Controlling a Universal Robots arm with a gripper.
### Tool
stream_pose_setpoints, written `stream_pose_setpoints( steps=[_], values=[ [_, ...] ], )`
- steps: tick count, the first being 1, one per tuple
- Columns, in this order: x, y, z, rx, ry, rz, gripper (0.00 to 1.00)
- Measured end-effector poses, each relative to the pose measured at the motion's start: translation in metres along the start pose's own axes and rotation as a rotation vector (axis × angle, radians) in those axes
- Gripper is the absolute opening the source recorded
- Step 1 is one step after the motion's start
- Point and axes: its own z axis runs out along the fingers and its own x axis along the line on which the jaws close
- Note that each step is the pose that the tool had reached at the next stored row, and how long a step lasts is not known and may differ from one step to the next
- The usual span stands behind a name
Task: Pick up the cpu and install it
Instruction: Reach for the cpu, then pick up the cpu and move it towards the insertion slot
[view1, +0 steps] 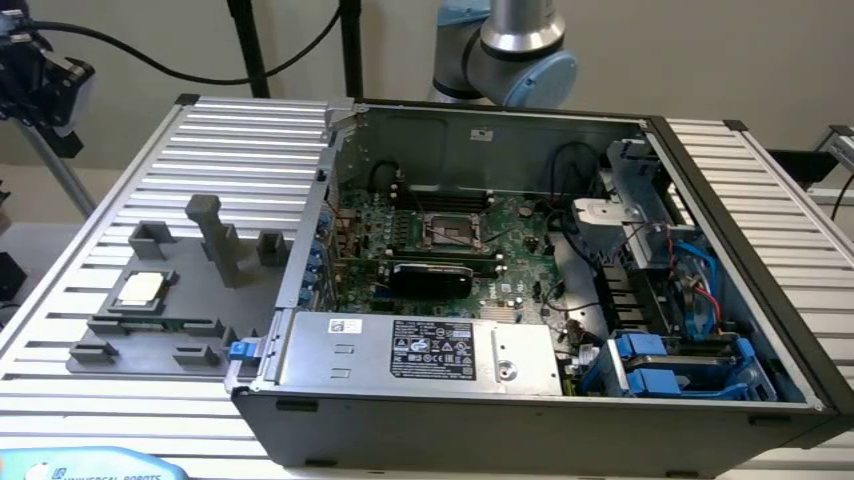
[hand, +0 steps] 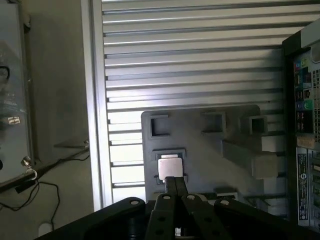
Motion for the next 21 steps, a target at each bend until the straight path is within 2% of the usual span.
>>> stream_pose_setpoints(
  steps=[15,16,17,21],
  values=[
    [0.0001,0.0,-0.0001,0.0002,0.0003,0.0,0.12],
    [0.0001,0.0,-0.0001,0.0002,0.0002,0.0,0.18],
    [0.0001,0.0,-0.0001,0.0001,0.0003,0.0,0.18],
    [0.0001,0.0,-0.0001,0.0001,0.0003,0.0,0.42]
  ],
)
